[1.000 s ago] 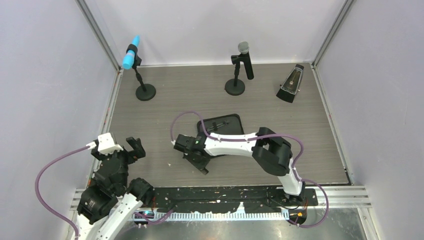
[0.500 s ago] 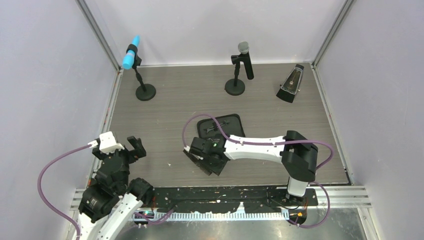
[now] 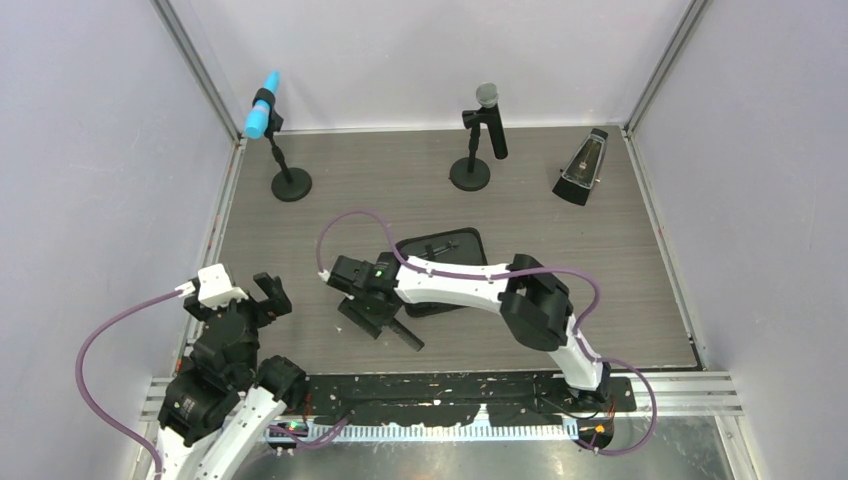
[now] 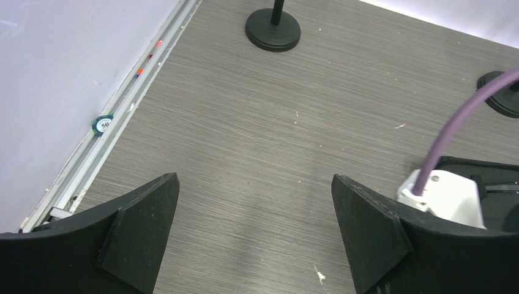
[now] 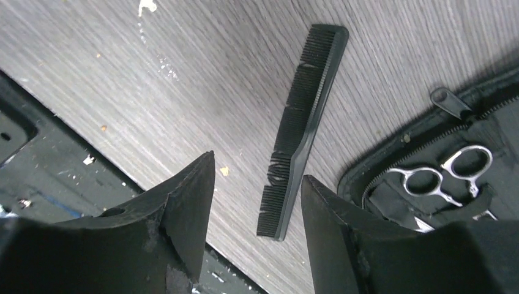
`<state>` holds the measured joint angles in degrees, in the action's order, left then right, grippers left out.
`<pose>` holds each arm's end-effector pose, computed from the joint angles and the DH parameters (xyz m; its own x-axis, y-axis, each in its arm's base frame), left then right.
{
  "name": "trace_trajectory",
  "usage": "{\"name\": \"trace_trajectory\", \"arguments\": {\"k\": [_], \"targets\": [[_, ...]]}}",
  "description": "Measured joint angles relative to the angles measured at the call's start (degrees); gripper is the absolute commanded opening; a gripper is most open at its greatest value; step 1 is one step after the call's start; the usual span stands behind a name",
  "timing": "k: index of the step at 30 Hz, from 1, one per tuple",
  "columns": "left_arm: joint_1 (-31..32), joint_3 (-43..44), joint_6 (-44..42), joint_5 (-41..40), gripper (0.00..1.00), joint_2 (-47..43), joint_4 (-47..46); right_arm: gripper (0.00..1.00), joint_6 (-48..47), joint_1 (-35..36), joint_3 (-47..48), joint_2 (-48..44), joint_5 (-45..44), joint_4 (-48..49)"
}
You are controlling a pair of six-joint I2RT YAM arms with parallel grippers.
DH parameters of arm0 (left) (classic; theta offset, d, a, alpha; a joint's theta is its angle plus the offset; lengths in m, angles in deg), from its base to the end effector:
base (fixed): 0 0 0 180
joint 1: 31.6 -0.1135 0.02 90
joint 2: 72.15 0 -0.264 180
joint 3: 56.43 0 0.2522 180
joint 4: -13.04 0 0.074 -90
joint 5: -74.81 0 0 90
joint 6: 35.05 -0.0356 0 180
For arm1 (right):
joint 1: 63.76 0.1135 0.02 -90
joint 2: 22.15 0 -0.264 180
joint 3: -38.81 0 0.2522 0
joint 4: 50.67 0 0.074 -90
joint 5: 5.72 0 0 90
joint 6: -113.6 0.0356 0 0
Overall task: Sort the hair-cutting tools
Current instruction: Move the comb to the center of the board.
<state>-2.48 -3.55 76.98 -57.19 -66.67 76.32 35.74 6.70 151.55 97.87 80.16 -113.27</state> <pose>0.0330 0.0089 0.2969 -0.1463 -0.2376 -0.9603 -0.2756 0.9421 -0.1911 0.1495 0.4137 0.2073 -0.5030 -0.7901 -0.3505 -0.8448 0.5350 0.0064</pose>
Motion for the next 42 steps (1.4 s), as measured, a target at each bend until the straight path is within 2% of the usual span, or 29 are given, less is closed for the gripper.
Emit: {"name": "trace_trajectory", "arguments": {"k": [3,7,17,29,33,42], "targets": [[-0.02,-0.02,-0.02,0.02,1.00,-0.11,0.00,0.65,0.39,-0.44,1.57,2.84,0.11,-0.22],[-0.24,-0.07,-0.02,0.04,1.00,-0.09,-0.02,0.65,0.68,-1.16,2.43,4.55,0.42,-0.52],[-1.29,-0.09,-0.28,0.76,1.00,0.46,-0.22,0.61,1.07,-2.86,5.01,8.44,1.07,-0.57],[-1.90,-0.15,-0.52,1.36,1.00,0.57,-0.87,0.36,-0.15,-3.26,5.25,9.33,1.79,-1.22],[-2.12,-0.17,-0.55,1.51,1.00,0.57,-0.87,0.25,-0.59,-3.52,4.00,8.63,1.84,-0.74],[-2.27,-0.20,-1.07,1.55,1.00,0.57,-0.87,0.10,-2.89,-3.45,-0.63,5.42,2.56,-1.25]]}}
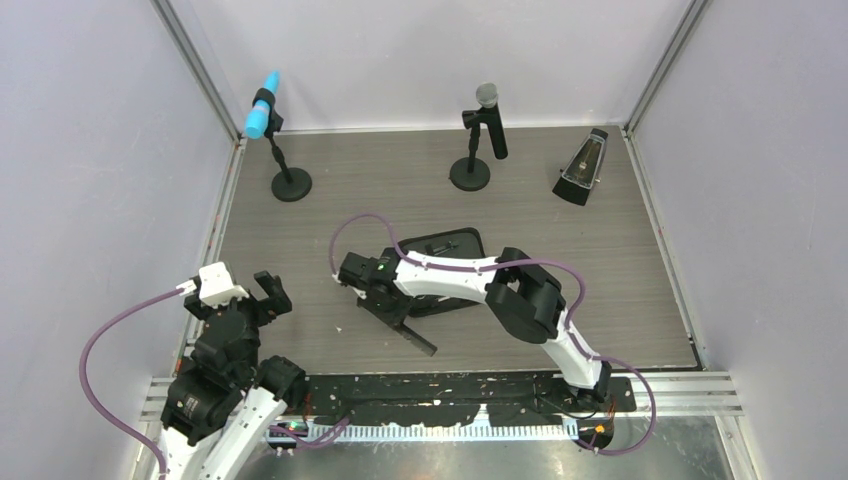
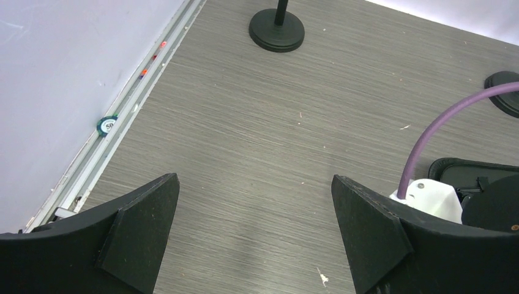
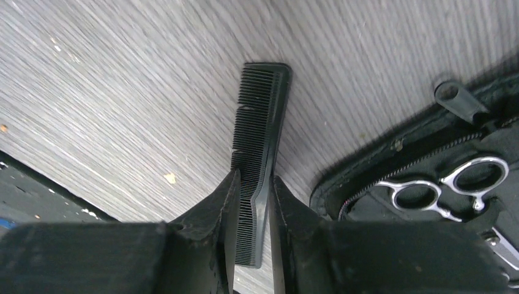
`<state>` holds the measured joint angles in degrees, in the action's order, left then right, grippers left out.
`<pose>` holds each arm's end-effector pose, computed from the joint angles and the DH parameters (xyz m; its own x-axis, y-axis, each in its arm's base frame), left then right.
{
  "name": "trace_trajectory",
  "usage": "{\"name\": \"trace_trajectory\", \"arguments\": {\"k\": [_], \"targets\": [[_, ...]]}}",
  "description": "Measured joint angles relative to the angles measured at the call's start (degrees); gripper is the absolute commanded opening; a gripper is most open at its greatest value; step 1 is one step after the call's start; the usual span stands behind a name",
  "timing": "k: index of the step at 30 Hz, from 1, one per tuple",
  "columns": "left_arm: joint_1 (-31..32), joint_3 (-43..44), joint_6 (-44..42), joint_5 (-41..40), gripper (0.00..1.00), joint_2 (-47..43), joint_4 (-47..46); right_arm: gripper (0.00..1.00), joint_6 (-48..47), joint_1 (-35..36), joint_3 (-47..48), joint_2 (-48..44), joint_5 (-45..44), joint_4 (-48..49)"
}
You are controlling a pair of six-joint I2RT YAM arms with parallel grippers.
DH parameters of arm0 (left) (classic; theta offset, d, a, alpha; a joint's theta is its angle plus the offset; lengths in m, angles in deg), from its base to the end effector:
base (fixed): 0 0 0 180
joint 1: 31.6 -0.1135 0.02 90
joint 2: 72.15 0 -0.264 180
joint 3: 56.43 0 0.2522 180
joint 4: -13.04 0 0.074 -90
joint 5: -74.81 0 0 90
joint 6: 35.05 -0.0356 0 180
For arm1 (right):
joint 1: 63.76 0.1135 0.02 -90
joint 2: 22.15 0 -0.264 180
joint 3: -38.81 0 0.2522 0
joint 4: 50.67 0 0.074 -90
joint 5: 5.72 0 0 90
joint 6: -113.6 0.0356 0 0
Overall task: Sort the hair-cutting tools
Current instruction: Move the comb to the center of the board.
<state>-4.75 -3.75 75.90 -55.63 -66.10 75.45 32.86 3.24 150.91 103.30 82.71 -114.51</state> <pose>0.0354 0.0080 0.2972 -0.1504 -0.2289 -0.9618 -0.2858 0.9414 -0.1793 0.1739 0.4072 0.1635 -0.5237 -0.8221 -0.2231 -0.8445 0.5354 0.0093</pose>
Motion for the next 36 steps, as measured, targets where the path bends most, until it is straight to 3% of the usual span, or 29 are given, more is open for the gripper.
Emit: {"name": "trace_trajectory", "arguments": {"k": [3,11,13,14,16,20,36], "targets": [[-0.13,0.00,-0.17,0.00,1.00,0.00,-0.02,0.06,-0.98,0.02,-0.92,-0.72,-0.02,-1.49],[-0.35,-0.13,-0.22,0.04,1.00,0.00,-0.07,0.06,-2.91,0.02,-1.88,-2.69,-0.35,-4.50],[-0.35,-0.15,-0.22,0.04,1.00,0.00,-0.07,0.13,-2.97,0.02,-1.88,-3.37,-0.31,-4.81],[-0.35,-0.17,-0.22,0.04,1.00,0.00,-0.09,0.25,-2.95,0.02,-1.88,-3.72,-0.28,-4.85],[-0.37,-0.17,-0.22,0.04,1.00,0.00,-0.09,0.38,-3.02,0.02,-1.66,-4.24,-0.24,-4.94],[-0.52,-0.17,-0.22,0.20,1.00,0.00,-0.11,0.48,-2.12,0.02,0.44,-4.13,-0.28,-5.35],[-0.74,-0.20,-0.24,0.52,1.00,0.00,-0.13,0.50,-0.31,-1.81,11.08,5.57,-1.11,-5.20]]}}
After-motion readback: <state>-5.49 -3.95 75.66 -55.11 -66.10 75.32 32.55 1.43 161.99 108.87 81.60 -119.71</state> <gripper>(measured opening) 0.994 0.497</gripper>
